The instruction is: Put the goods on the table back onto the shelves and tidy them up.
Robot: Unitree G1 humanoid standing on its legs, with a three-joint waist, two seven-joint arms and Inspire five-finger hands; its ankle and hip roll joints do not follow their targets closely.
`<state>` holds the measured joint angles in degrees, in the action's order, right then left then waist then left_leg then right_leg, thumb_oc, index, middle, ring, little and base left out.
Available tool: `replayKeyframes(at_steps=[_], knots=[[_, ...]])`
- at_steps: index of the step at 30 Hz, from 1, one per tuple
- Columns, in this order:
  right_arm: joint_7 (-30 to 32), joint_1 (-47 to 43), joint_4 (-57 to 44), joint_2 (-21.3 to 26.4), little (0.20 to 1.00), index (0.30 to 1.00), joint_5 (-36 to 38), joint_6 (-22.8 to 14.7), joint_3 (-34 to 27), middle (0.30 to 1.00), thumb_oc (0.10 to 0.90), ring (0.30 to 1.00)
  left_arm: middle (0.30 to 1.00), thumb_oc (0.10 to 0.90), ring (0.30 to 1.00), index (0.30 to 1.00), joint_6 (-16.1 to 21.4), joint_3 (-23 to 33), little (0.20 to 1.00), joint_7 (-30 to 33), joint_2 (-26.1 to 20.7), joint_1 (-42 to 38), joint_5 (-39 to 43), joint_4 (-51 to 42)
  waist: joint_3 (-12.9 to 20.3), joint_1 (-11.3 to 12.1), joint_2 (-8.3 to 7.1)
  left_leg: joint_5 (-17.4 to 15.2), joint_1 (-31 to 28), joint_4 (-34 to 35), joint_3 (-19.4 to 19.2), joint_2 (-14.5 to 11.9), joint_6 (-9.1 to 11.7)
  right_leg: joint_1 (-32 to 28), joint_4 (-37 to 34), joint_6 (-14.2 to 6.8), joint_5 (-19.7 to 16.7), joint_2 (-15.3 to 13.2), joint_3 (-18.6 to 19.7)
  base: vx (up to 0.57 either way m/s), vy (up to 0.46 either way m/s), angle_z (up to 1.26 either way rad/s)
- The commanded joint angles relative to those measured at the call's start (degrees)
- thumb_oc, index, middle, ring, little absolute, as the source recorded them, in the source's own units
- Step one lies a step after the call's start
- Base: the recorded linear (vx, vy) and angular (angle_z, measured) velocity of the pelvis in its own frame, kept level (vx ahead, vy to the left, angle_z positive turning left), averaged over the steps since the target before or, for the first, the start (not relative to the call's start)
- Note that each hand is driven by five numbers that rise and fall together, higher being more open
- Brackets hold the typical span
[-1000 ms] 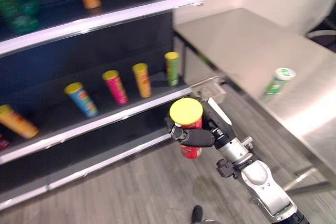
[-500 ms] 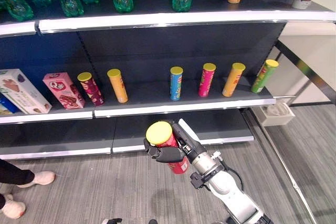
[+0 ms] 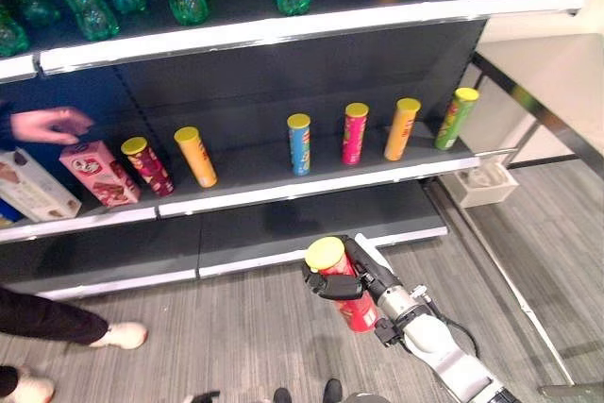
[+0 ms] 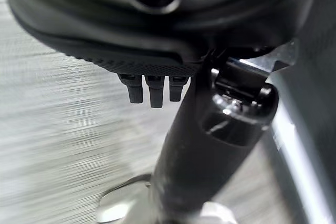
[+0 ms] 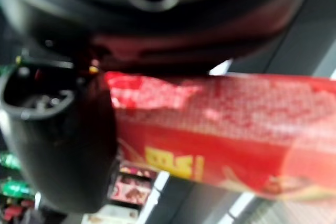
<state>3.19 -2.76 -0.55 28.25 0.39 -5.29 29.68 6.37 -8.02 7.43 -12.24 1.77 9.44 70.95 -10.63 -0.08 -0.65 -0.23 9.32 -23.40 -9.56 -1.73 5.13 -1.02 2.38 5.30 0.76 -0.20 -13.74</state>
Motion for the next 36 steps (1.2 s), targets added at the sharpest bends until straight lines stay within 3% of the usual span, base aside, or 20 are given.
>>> replayKeyframes(at_steps=[1,2,4,5,8,9,10,11,12,15,16,18,19,21,22,23,27,28,32,36], knots=[[2.48,-7.18,-7.58,-3.6,0.3,0.3,-3.15,-6.46,0.13,0.3,0.4,0.3,0.9,0.8,0.9,0.9,1.05,-2.25,0.9,-0.41,4.34,-1.28,2.95,1.27,1.79,-0.31,-1.43,-2.54,-3.6,6.01,-2.83,-4.97,-1.85,-3.36,-2.2,-7.21,1.94,-4.28,2.55,0.16,0.148,-0.1],[2.56,-9.1,-5.43,-3.89,0.3,0.3,-5.36,-6.03,1.98,0.3,0.4,0.3,0.9,0.8,0.9,0.9,1.19,-2.54,0.9,-0.02,4.16,-1.45,2.26,1.71,2.5,0.35,-1.44,-1.12,-4.12,11.02,-1.42,-6.88,-2.07,-3.27,-2.26,-7.87,2.23,-5.09,3.03,0.16,0.145,-0.19],[2.66,-9.9,-4.22,-4.27,0.3,0.3,-6.15,-6.1,2.83,0.3,0.4,0.3,0.9,0.8,0.9,0.9,1.24,-3.0,0.9,0.24,4.15,-1.52,1.91,1.7,2.73,0.62,-1.07,0.51,-4.59,14.3,0.24,-7.68,-1.66,-3.34,-2.39,-8.14,2.65,-5.07,3.41,0.15,0.182,-0.28],[2.98,-11.17,-1.54,-5.27,0.3,0.3,-5.88,-5.76,4.04,0.3,0.4,0.3,0.9,0.8,0.9,0.9,1.33,-4.28,0.9,1.05,4.24,-1.58,1.12,1.86,3.09,1.01,0.17,4.22,-4.93,20.1,3.82,-9.58,-0.25,-3.63,-2.27,-8.57,3.65,-5.11,4.31,0.15,0.197,-0.15],[4.14,-12.33,1.32,-6.94,0.3,0.3,-4.22,-5.73,4.73,0.3,0.4,0.3,0.9,0.8,0.9,0.9,1.37,-5.65,0.9,1.88,4.67,-1.8,1.0,1.94,2.91,1.03,1.33,7.45,-4.65,25.34,5.75,-12.05,1.18,-4.49,-1.85,-9.09,4.93,-6.05,5.13,0.16,0.28,-0.19],[6.7,-13.18,4.25,-8.59,0.3,0.3,-2.5,-6.03,4.69,0.3,0.4,0.3,0.9,0.8,0.9,0.9,1.4,-6.39,0.9,2.79,5.2,-2.03,1.85,2.39,2.88,1.09,2.73,8.93,-3.35,27.5,5.5,-13.84,1.9,-5.64,-1.72,-9.88,5.97,-7.51,5.3,0.17,0.33,-0.15],[6.77,-13.26,4.4,-8.64,0.3,0.3,-2.51,-6.13,4.73,0.3,0.4,0.3,0.9,0.8,0.9,0.9,1.41,-6.38,0.9,2.8,5.2,-2.07,1.87,2.41,2.8,1.09,2.7,8.92,-3.43,27.51,5.48,-13.82,1.91,-5.7,-1.69,-9.89,6.02,-7.54,5.3,0.34,0.621,-0.09],[11.84,-14.19,7.73,-9.45,0.3,0.3,-5.43,-7.27,4.56,0.3,0.4,0.3,0.9,0.8,0.9,0.9,1.99,-7.48,0.9,4.23,6.2,-1.08,2.38,2.44,3.89,2.16,5.36,9.84,-3.1,27.06,4.38,-13.49,2.51,-7.67,-1.04,-11.06,6.76,-9.16,4.7,0.22,0.386,-0.03],[11.92,-14.21,7.88,-9.5,0.3,0.3,-5.46,-7.37,4.6,0.3,0.4,0.3,0.9,0.8,0.9,0.9,1.99,-7.51,0.9,4.25,6.2,-1.04,2.39,2.42,3.9,2.15,5.33,9.81,-3.09,27.02,4.4,-13.45,2.5,-7.7,-1.04,-11.08,6.78,-9.2,4.67,0.37,0.671,0.04],[16.35,-16.68,11.97,-13.25,0.3,0.3,-3.02,-7.64,1.51,0.3,0.4,0.3,0.9,0.8,0.9,0.9,1.45,-9.4,0.9,3.6,6.24,-0.9,2.03,2.38,4.74,2.99,5.77,6.64,-2.71,22.97,4.92,-9.89,1.47,-8.07,1.54,-12.69,5.96,-13.28,4.81,0.21,0.396,0.18],[18.3,-19.11,14.67,-16.43,0.3,0.3,-1.72,-8.11,0.6,0.3,0.4,0.3,0.9,0.8,0.9,0.9,1.01,-10.48,0.9,3.14,5.16,-1.61,0.24,2.62,4.61,3.94,5.52,4.17,-2.98,20.78,3.74,-7.96,-0.35,-6.59,5.31,-13.39,5.32,-15.37,4.96,0.1,0.198,0.22],[19.38,-21.37,16.76,-18.55,0.3,0.3,-0.34,-8.46,0.1,0.3,0.4,0.3,0.9,0.8,0.9,0.9,0.72,-11.45,0.9,3.25,4.59,-1.93,-1.14,2.66,4.17,4.52,5.6,3.29,-3.4,20.22,2.69,-7.15,-1.46,-4.16,9.45,-13.16,4.88,-16.12,5.1,0.11,0.258,0.02],[19.62,-22.57,18.25,-19.81,0.3,0.3,0.33,-8.59,0.22,0.3,0.4,0.3,0.9,0.8,0.9,0.9,0.71,-11.98,0.9,3.3,4.18,-1.97,-1.84,2.38,3.84,5.11,5.79,2.81,-3.94,20.4,2.03,-6.85,-2.1,-2.07,12.46,-12.93,4.6,-16.06,4.84,0.09,0.301,-0.18],[22.16,-26.36,20.06,-21.44,0.3,0.3,1.86,-10.16,-0.04,0.3,0.4,0.3,0.9,0.8,0.9,0.9,0.89,-13.92,0.9,3.62,3.72,-1.7,-1.51,1.44,1.76,5.48,6.17,2.98,-5.18,21.49,2.5,-5.26,-3.04,3.96,14.96,-11.56,4.29,-11.86,5.35,-0.01,0.198,-0.4],[23.5,-29.0,21.37,-21.42,0.3,0.3,1.36,-10.0,-1.22,0.3,0.4,0.3,0.9,0.8,0.9,0.9,1.04,-14.46,0.9,3.25,3.5,-1.68,-1.59,1.16,1.01,6.18,7.08,3.04,-4.59,21.73,2.72,-4.84,-3.22,4.51,12.95,-12.82,3.7,-12.05,5.66,0.01,0.074,-0.23],[26.78,-30.43,20.8,-22.49,0.3,0.3,1.61,-11.58,-2.96,0.3,0.4,0.3,0.9,0.8,0.9,0.9,1.03,-17.18,0.9,3.0,3.8,-1.97,-3.01,1.48,0.81,6.94,6.43,2.62,-4.53,21.97,3.91,-3.02,-3.55,1.67,8.32,-11.74,4.39,-10.91,5.47,0.03,0.039,0.09],[32.07,-34.44,22.01,-21.59,0.3,0.3,-0.18,-12.12,-7.03,0.3,0.4,0.3,0.9,0.8,0.9,0.9,1.08,-19.96,0.9,2.28,4.56,-1.11,-4.57,0.69,1.58,9.51,7.52,2.74,-2.97,22.32,5.31,-2.21,-3.56,-0.36,2.49,-11.7,2.99,-11.19,2.77,0.04,-0.007,0.91],[39.63,-38.02,22.99,-17.94,0.3,0.3,-6.15,-12.47,-12.23,0.3,0.4,0.3,0.9,0.8,0.9,0.9,1.05,-19.51,0.9,1.45,3.97,-0.46,-2.03,-0.78,1.3,12.68,9.14,2.95,-1.08,21.81,7.86,-1.62,-3.36,-1.83,0.04,-12.17,2.6,-11.3,0.3,-0.03,-0.045,0.36],[41.46,-38.6,20.73,-14.93,0.3,0.3,-13.27,-11.28,-15.16,0.3,0.4,0.3,0.9,0.8,0.9,0.9,0.75,-19.5,0.9,0.24,4.02,-2.48,-2.37,0.95,1.39,14.44,10.58,3.22,1.78,20.91,10.18,-0.49,-3.06,-2.28,-1.68,-12.62,2.66,-11.75,-2.15,-0.02,0.0,0.75],[39.69,-36.35,18.71,-15.41,0.3,0.3,-12.95,-11.05,-15.57,0.3,0.4,0.3,0.9,0.8,0.9,0.9,0.31,-18.82,0.9,-0.84,4.34,-2.41,-4.08,2.63,2.33,14.78,10.52,3.07,1.98,21.31,10.66,-0.08,-3.05,-2.86,-2.44,-12.86,2.61,-12.22,-2.13,0.03,0.007,0.0]])
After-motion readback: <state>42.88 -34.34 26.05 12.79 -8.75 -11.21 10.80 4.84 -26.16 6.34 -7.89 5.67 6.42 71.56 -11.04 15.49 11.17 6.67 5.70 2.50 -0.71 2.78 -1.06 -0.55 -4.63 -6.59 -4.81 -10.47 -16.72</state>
